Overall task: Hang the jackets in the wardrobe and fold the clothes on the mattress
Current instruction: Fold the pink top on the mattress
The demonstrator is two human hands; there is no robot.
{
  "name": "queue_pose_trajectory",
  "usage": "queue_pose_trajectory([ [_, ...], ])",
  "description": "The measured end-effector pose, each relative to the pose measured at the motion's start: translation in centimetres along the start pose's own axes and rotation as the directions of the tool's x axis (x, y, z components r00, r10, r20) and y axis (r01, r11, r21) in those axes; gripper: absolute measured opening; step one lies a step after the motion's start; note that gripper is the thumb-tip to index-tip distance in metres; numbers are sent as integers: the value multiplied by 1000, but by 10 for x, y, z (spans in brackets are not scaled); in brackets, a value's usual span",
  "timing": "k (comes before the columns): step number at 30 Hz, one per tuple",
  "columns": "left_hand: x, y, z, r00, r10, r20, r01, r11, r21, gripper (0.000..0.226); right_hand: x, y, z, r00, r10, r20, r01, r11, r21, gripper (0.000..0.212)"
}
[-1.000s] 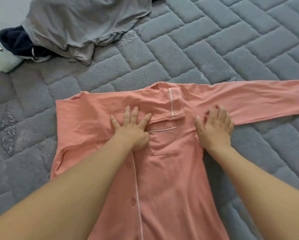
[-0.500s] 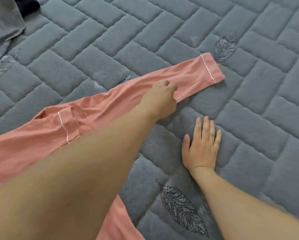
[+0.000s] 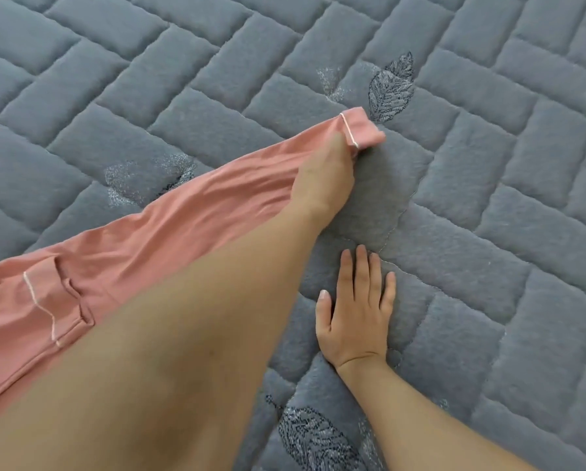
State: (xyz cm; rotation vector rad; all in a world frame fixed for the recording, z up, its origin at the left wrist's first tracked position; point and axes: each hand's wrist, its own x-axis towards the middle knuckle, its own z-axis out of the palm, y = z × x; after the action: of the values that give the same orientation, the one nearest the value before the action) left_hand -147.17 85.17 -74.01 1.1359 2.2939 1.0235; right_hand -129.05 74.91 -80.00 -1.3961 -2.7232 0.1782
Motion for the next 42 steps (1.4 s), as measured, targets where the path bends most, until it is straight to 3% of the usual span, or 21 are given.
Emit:
queue_pose_trajectory([
  [1,-6,-4,-7,985,-154,-73,135,967,-218,17,0,0,0,1000,-3,0,3,1000,-16,68],
  [2,-13,-11,-14,934,-338,-115,260,864,-432,14,-1,0,-1,1000,-6,2,6,1000,-29,68],
  [3,-20,-18,-23,851,-514,-112,336,696,-635,11,-1,0,-2,1000,-7,7,7,999,-33,69],
  [5,-40,-32,-44,666,-746,-1,320,287,-903,11,0,-1,-3,1000,-6,15,6,1000,-24,70],
  [8,-82,-57,-82,481,-868,125,161,-53,-986,38,1,-1,-6,999,-3,38,3,1000,-20,73],
  [10,-119,-70,-108,436,-885,166,67,-152,-986,57,0,-4,-10,999,-2,47,4,999,-31,78],
  [13,-175,-78,-146,411,-889,203,20,-213,-977,49,-4,-8,-22,995,-23,93,26,999,-29,87],
  [15,-204,-88,-173,442,-878,185,-60,-234,-970,31,-9,-37,-27,979,-159,131,157,987,25,92],
  [17,-226,-99,-200,415,-901,127,-84,-177,-981,15,-16,-91,-33,936,-316,152,290,941,174,94],
  [21,-274,-145,-265,393,-883,-256,25,288,-957,13,-30,-222,-46,915,-398,65,316,807,499,89],
  [23,-309,-170,-305,399,-818,-415,29,464,-886,18,-36,-275,-49,890,-453,49,381,799,466,80],
  [26,-367,-211,-352,278,-780,-560,202,618,-760,26,-45,-335,-44,843,-522,131,458,823,336,67],
  [29,-418,-256,-371,44,-877,-478,425,450,-786,24,-52,-374,-24,777,-535,331,505,845,179,67],
  [31,-440,-276,-371,-148,-886,-438,681,230,-696,29,-58,-388,-8,766,-528,366,534,840,95,72],
  [32,-443,-280,-371,-205,-838,-505,756,192,-626,35,-62,-391,0,782,-515,351,526,848,74,75],
  [33,-441,-282,-370,-191,-763,-617,797,246,-551,41,-66,-392,8,806,-501,315,510,858,59,76],
  [35,-426,-291,-365,57,-628,-776,828,464,-315,53,-73,-390,23,840,-496,219,502,864,35,77],
  [36,-412,-297,-362,156,-632,-759,830,500,-247,58,-74,-388,29,846,-503,179,506,862,32,76],
  [37,-399,-307,-359,181,-697,-693,849,467,-247,63,-73,-387,35,848,-509,149,509,860,38,76],
  [40,-373,-337,-351,-1,-881,-473,937,164,-307,75,-72,-388,43,847,-521,106,517,854,59,74],
  [42,-366,-345,-341,-15,-883,-469,953,130,-275,76,-71,-388,43,849,-522,84,519,853,62,74],
])
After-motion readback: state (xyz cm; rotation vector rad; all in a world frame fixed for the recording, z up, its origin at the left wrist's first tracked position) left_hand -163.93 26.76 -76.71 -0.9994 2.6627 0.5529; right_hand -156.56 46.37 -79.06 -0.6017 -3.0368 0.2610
